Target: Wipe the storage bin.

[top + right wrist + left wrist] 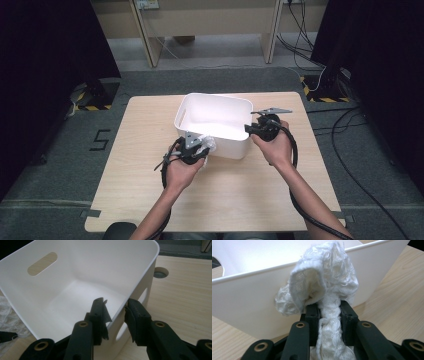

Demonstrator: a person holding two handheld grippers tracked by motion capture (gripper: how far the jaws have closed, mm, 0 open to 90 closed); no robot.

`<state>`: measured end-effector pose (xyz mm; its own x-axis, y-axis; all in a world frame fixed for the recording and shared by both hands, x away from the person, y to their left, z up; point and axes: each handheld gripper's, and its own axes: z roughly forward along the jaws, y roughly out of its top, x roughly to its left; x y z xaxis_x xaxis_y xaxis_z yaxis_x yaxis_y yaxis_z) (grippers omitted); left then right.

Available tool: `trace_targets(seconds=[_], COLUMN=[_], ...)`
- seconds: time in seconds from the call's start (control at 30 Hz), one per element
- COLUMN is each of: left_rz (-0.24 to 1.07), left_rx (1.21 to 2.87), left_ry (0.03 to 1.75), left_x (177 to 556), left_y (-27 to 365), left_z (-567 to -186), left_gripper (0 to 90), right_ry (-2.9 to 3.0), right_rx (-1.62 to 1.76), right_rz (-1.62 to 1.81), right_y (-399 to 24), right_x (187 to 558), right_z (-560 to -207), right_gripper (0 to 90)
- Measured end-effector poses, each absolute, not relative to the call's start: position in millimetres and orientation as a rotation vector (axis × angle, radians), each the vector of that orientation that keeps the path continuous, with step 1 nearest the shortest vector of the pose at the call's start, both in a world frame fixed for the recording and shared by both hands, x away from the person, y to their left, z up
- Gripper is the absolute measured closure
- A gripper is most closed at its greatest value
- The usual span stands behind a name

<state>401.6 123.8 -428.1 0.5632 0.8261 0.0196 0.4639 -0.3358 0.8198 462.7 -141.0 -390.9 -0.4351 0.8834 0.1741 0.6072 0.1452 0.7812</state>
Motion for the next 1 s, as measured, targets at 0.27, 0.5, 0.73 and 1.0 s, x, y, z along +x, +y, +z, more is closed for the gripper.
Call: trace_targets(seconds=[0.27, 0.5, 0.73, 1.0], left_rz=[0.577, 0.575, 0.574, 0.569], left_rx=[1.988, 1.982, 1.981, 1.989], left_ry=[1.019, 1.022, 1.023, 1.025], left_x=[400.8, 400.6, 401.6, 402.6], left_y=[121.2, 119.8, 119.6, 118.9], left_z=[-423.1, -422.7, -424.2, -426.1], left_gripper=[73.1, 72.9, 72.9, 72.9], right_ry=[2.101, 2.098, 2.099, 2.098], right_rx=[1.439, 1.448, 1.446, 1.447], right_rz=[1.185, 1.187, 1.185, 1.185], right_y=[-141.1, -141.1, -141.0, -141.1], right_x=[462.9, 462.7, 462.7, 462.8], right_z=[-391.0, -391.0, -391.0, -391.0], right_gripper=[68.3, 68.2, 68.2, 68.2])
